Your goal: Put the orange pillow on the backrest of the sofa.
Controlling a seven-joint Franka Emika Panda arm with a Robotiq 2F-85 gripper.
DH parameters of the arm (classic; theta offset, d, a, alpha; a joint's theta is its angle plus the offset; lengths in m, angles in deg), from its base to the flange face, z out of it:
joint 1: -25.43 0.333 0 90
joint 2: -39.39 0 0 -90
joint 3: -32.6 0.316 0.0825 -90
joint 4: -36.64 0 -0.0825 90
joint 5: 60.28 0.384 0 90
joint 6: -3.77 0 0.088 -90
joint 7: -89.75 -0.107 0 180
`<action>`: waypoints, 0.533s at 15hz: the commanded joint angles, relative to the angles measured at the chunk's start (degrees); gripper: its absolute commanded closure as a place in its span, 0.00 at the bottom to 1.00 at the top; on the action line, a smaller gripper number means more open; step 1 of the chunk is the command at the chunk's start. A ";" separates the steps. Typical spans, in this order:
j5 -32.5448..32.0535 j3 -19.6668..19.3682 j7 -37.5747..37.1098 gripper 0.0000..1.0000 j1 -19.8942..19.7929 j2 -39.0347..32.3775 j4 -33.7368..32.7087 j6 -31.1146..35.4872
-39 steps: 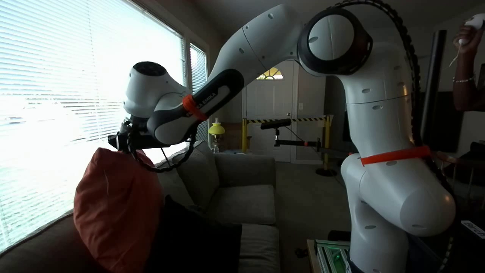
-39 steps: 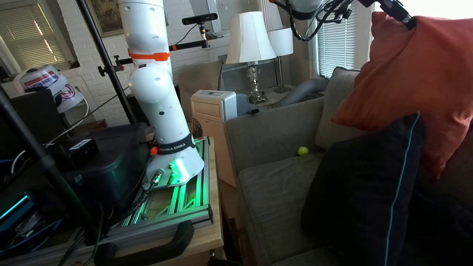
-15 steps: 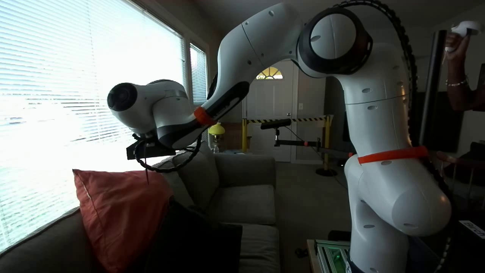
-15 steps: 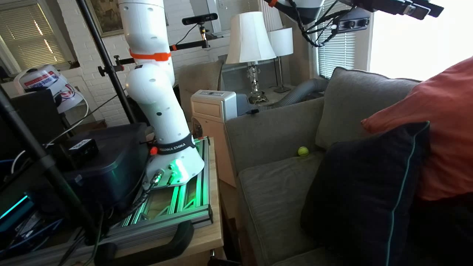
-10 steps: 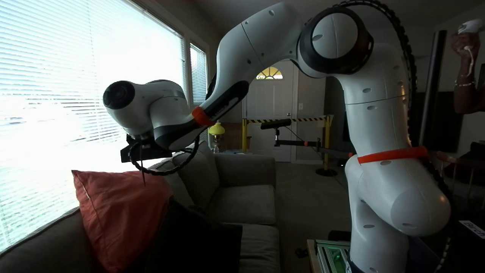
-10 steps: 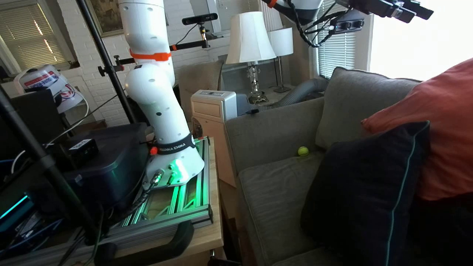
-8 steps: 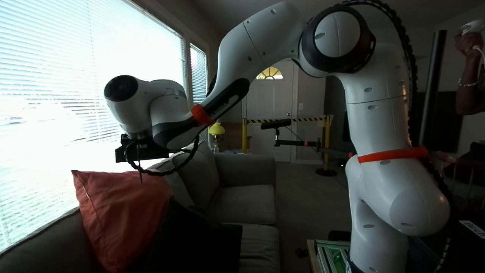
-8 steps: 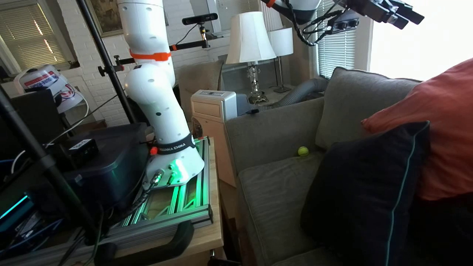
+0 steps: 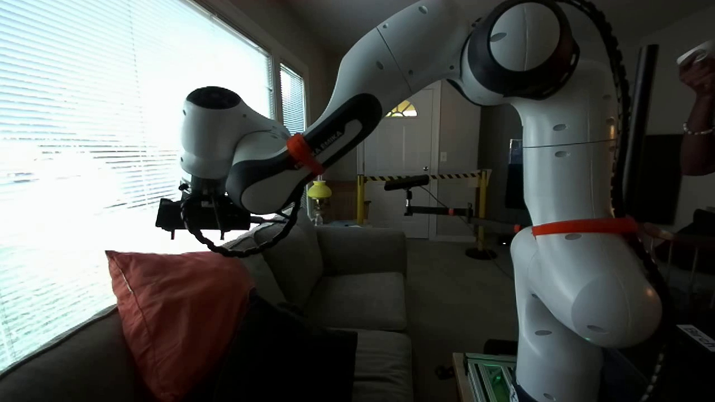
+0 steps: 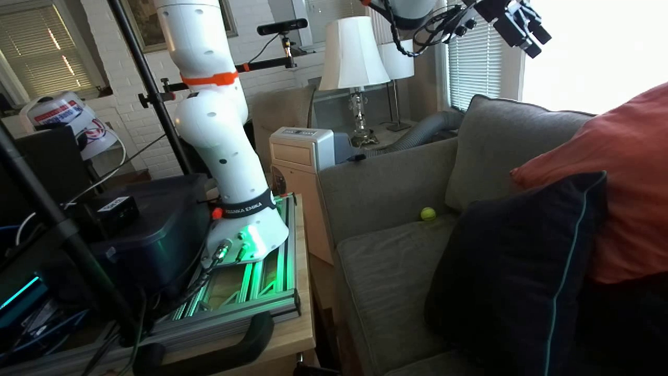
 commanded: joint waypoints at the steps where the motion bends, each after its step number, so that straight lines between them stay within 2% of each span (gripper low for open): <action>1: 14.95 1.33 13.29 0.00 -1.08 3.50 7.27 6.43; 5: 33.50 2.74 27.82 0.00 0.24 5.14 13.13 8.03; 6: 38.09 3.25 31.49 0.00 0.63 5.46 13.86 7.13; 8: 47.15 3.41 40.86 0.00 0.46 9.93 14.11 0.42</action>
